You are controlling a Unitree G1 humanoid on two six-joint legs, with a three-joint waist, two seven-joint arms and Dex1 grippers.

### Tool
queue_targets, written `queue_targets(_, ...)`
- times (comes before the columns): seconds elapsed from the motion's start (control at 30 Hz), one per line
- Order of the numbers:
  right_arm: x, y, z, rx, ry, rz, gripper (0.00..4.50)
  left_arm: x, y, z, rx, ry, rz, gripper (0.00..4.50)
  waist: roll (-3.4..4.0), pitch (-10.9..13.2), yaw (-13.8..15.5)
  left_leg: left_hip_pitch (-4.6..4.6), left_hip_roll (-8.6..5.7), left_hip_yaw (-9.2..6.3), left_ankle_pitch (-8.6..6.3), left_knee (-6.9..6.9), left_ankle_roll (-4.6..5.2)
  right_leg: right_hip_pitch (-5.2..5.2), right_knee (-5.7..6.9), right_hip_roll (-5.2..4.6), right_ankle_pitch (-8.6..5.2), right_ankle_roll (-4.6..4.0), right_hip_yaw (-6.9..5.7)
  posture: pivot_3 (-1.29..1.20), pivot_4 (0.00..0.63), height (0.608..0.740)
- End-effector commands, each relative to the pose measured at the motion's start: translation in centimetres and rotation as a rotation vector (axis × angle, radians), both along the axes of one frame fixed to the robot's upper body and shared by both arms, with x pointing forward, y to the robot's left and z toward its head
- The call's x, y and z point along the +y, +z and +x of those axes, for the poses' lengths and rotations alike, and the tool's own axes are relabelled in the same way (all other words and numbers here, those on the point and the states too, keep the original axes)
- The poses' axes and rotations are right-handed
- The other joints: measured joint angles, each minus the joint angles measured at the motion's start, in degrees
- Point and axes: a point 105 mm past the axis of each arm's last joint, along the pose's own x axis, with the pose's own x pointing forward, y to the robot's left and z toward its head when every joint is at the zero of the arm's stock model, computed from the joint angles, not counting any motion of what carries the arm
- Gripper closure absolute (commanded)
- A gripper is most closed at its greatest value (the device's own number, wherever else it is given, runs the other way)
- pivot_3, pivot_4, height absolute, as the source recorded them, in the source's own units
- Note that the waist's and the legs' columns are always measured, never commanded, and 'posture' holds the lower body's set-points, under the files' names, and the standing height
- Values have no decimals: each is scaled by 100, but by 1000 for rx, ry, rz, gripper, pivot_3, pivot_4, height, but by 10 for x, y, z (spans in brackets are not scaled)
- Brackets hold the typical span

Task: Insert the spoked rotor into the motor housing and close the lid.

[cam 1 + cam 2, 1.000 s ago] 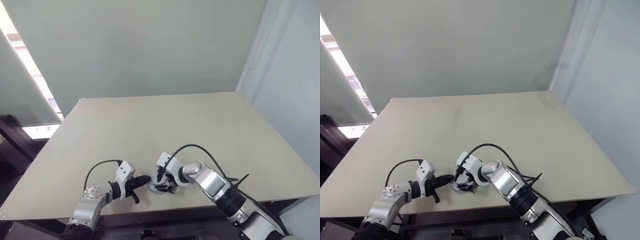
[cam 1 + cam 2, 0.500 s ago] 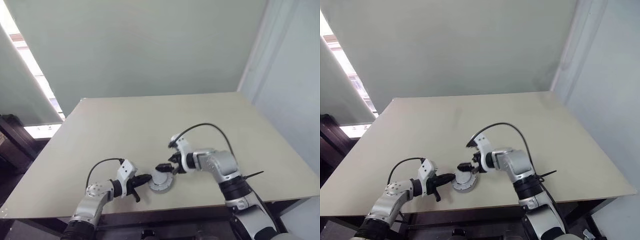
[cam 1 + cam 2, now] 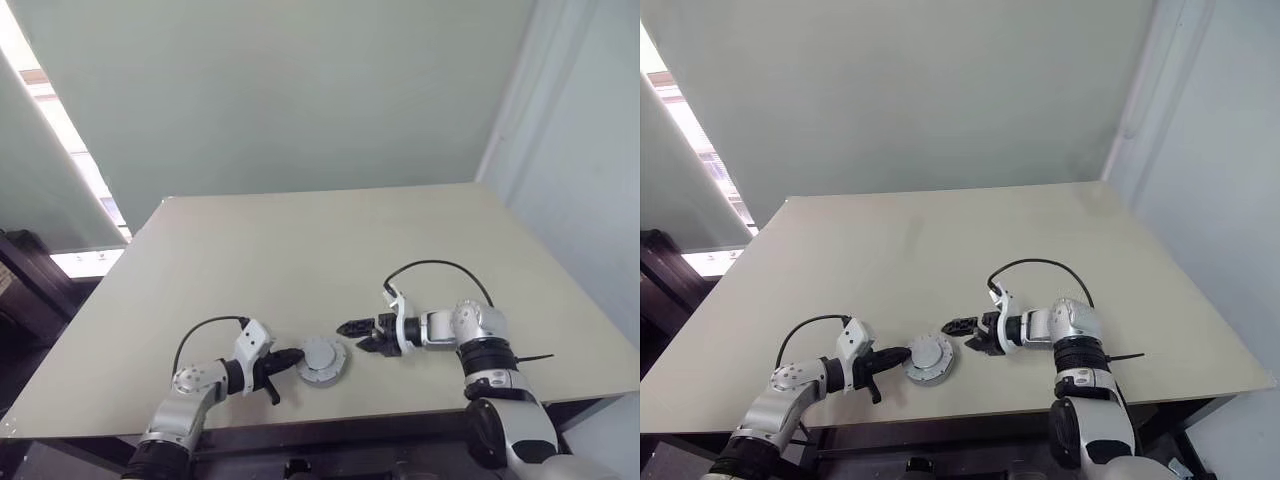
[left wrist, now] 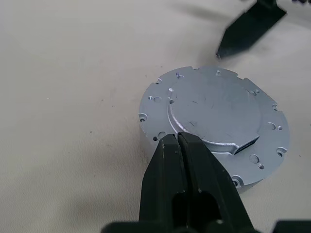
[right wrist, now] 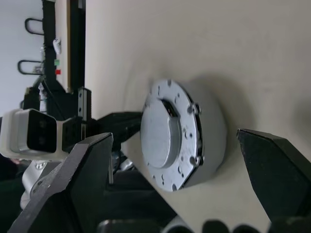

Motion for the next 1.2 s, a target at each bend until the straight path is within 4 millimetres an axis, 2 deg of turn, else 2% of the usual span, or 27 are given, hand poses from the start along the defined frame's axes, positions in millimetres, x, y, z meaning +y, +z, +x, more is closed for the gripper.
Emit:
queue_targets(0.03,7,0,-1,27,-20,85,35,-8,-11,-11,52,-49,7,4500,1,-1,-5,-1,-1,0,0,0,0,0,0,0,0,0,0,0,0,740)
queue_targets(0.3,29,-11,-13,80,4,147,35,-4,-12,-13,54,-45,17,4500,8,-1,-40,1,1,1,-1,0,2,0,0,1,0,0,2,0,0,740)
queue_targets(0.43,37,-8,-14,83,2,195,35,-1,-12,-13,54,-42,20,4500,8,-2,-52,2,2,1,-1,-1,2,0,0,2,0,0,2,0,0,740)
queue_targets(0.73,39,-9,-12,90,-20,214,35,1,-13,-13,54,-38,25,4500,9,-2,-56,8,9,3,-1,-5,2,-1,3,7,0,0,2,0,0,740)
queue_targets(0.87,39,-13,-14,98,-19,192,889,2,-14,-13,54,-38,26,4500,10,-1,-52,6,8,3,-1,-7,2,-3,2,7,0,0,2,0,0,740)
queue_targets(1.03,40,-16,-18,109,-10,185,2604,1,-14,-12,52,-40,24,4500,13,-3,-54,4,6,4,-1,-11,2,-4,-1,6,0,0,3,0,0,740)
queue_targets(1.1,40,-16,-19,113,-9,188,3094,1,-14,-11,51,-40,21,4500,14,-3,-51,8,7,5,-1,-11,2,-2,0,6,0,0,4,0,0,740)
queue_targets(1.13,40,-16,-19,114,-9,189,3286,1,-14,-11,51,-40,20,4500,14,-3,-52,7,7,3,-1,-10,2,-2,0,6,0,0,3,0,0,740)
queue_targets(1.2,40,-16,-19,118,-8,190,3292,1,-14,-11,49,-39,18,4500,17,-3,-52,8,7,4,-1,-10,2,-2,1,6,0,0,3,0,0,740)
